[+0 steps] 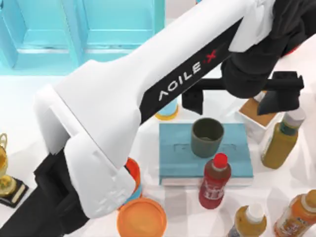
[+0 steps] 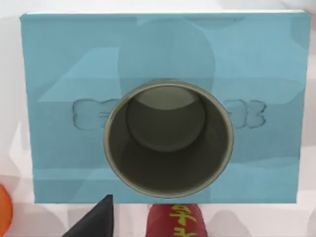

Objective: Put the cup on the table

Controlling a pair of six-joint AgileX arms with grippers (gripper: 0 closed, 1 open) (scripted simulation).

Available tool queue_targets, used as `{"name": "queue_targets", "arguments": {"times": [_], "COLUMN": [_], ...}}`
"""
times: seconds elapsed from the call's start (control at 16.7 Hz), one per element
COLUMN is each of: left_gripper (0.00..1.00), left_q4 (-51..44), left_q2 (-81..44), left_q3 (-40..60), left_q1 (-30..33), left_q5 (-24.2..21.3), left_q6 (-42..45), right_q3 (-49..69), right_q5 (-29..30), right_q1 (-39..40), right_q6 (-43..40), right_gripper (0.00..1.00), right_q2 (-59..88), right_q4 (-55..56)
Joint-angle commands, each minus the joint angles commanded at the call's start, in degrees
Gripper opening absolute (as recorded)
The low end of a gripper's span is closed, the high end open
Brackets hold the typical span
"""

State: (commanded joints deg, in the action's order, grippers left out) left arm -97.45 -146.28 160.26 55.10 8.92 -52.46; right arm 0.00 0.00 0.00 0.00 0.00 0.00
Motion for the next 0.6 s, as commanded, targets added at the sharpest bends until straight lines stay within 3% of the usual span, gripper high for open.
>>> {"name": "queue_targets", "arguments": {"times": [0.6], "left_gripper": [1.00], "left_q4": [20.86], "left_q2": [7.68], "left_q3": [-28.36], "left_q1": [-2.98], "left_q5": [-0.09], "left_q6": [2.70], "right_q3": [0.00], "right_q5": [0.00], "right_q1": [0.00], "right_q6": [0.00], "right_gripper": [1.00], "right_q2": [0.00], "right_q4": [0.00]}}
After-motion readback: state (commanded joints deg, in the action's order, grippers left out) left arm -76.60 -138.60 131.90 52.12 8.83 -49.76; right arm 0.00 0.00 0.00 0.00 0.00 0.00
